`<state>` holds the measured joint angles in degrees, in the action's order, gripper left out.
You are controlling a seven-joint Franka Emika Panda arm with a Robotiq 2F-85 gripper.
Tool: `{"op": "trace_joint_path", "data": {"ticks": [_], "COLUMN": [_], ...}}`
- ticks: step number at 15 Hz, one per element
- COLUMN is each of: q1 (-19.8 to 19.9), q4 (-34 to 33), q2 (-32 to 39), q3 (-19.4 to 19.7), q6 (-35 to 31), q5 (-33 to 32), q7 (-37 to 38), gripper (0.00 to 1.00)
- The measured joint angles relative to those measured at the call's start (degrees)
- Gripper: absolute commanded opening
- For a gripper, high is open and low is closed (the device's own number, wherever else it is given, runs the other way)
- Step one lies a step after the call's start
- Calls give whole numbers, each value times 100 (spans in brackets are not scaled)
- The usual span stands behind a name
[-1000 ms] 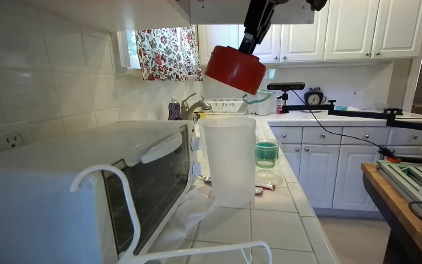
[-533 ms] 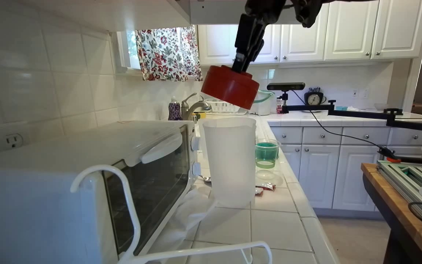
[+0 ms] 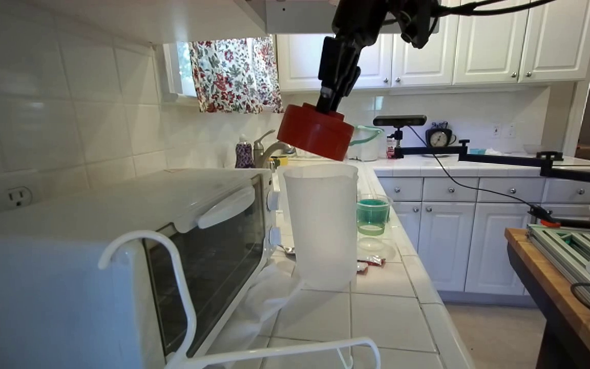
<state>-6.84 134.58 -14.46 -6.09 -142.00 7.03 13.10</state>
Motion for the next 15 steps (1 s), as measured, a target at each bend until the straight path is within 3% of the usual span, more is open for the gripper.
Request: {"op": "trace_joint_path", "data": {"ticks": [11,12,15], "q1": [66,74,94], "q4": [-36,-36,-38], "q2": [226,226,228], "q3": [1,1,1], "q6": [185,221,318], "q5": [0,0,0], "q7": [23,23,39], "gripper": [8,49,69]}}
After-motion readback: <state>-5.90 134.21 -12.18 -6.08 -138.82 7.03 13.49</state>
